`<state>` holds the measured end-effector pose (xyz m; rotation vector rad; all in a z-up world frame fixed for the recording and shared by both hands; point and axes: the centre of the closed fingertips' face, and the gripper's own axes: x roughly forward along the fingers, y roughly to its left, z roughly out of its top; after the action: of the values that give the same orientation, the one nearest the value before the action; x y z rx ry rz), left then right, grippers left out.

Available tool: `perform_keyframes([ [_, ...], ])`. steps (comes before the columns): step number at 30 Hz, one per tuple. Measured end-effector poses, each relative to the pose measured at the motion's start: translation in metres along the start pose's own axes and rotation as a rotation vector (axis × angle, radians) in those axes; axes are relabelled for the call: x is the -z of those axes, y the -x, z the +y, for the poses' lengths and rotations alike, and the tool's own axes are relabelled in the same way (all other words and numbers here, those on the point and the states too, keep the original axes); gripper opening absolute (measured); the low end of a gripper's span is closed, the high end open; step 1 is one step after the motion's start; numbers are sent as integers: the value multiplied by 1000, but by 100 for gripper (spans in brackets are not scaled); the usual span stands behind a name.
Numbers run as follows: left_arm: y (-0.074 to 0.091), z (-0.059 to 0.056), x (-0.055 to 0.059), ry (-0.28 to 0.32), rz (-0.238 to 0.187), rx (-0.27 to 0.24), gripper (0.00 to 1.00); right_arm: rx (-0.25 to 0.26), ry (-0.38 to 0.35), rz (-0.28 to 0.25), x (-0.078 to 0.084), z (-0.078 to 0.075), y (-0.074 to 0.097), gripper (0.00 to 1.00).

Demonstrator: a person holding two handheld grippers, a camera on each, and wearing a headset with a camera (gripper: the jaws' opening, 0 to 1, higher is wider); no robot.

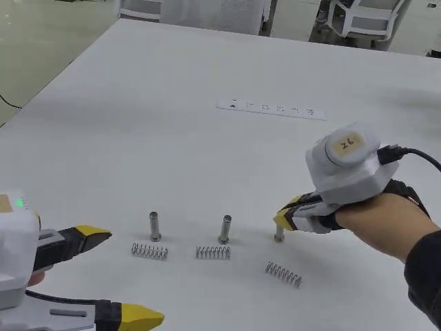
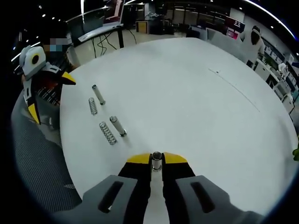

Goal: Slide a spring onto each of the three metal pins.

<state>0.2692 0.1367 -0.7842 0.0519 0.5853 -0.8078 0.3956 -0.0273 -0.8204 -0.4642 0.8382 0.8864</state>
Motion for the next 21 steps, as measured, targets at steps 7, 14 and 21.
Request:
perform_keyframes([
  [7, 0, 0, 0, 0, 1, -2, 81, -14, -14, -21, -2, 5, 0, 5],
  [14, 0, 0, 1, -1, 5, -1, 81, -21, -20, -34, -1, 8, 2, 5],
  [21, 0, 0, 1, -2, 9, 0, 81, -15, -11, -58, 0, 9, 2, 5],
])
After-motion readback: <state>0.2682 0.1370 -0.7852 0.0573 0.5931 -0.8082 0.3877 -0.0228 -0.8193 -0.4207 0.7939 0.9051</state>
